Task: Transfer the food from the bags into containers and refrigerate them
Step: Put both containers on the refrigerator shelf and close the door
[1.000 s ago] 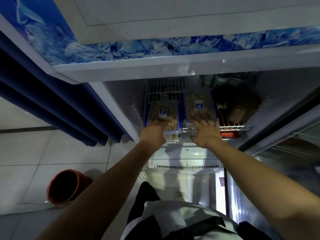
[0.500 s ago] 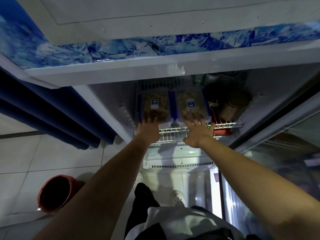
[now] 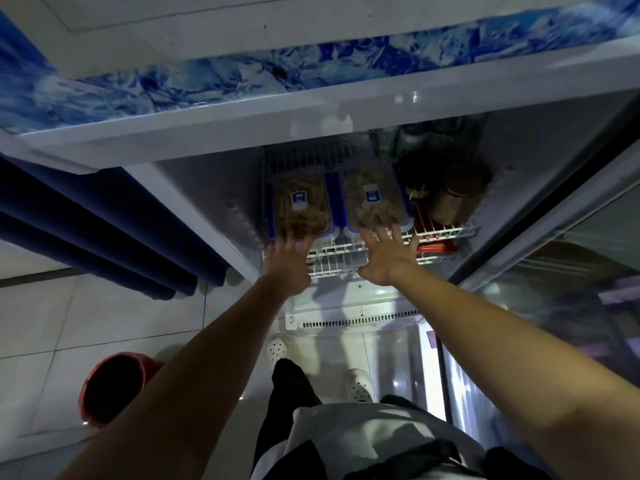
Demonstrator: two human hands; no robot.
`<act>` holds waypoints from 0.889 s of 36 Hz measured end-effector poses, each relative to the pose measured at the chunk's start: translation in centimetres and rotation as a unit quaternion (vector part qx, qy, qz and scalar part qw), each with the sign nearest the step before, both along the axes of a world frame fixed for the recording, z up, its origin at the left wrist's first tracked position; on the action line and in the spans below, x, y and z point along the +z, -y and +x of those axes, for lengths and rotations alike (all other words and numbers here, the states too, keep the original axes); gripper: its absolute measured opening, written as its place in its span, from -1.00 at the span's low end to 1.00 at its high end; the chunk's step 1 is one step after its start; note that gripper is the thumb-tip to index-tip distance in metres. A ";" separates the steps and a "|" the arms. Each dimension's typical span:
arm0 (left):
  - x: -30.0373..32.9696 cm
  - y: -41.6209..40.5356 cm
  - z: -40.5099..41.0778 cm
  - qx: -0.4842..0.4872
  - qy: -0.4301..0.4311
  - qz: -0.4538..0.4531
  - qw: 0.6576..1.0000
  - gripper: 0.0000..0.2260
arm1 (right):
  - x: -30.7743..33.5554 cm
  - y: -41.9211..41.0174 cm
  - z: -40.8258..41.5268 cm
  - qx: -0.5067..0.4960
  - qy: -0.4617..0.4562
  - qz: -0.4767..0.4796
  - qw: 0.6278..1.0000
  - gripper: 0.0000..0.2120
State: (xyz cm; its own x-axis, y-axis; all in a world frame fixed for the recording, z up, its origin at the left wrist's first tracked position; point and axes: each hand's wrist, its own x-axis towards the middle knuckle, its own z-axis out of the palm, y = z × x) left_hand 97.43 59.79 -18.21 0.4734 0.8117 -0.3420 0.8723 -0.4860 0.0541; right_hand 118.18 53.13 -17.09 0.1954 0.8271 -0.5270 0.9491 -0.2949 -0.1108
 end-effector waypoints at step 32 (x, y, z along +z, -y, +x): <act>4.6 4.6 -3.1 -0.087 0.052 -0.089 0.991 -0.10 | 3.3 11.8 -7.1 -0.154 -0.035 0.105 0.982 -0.15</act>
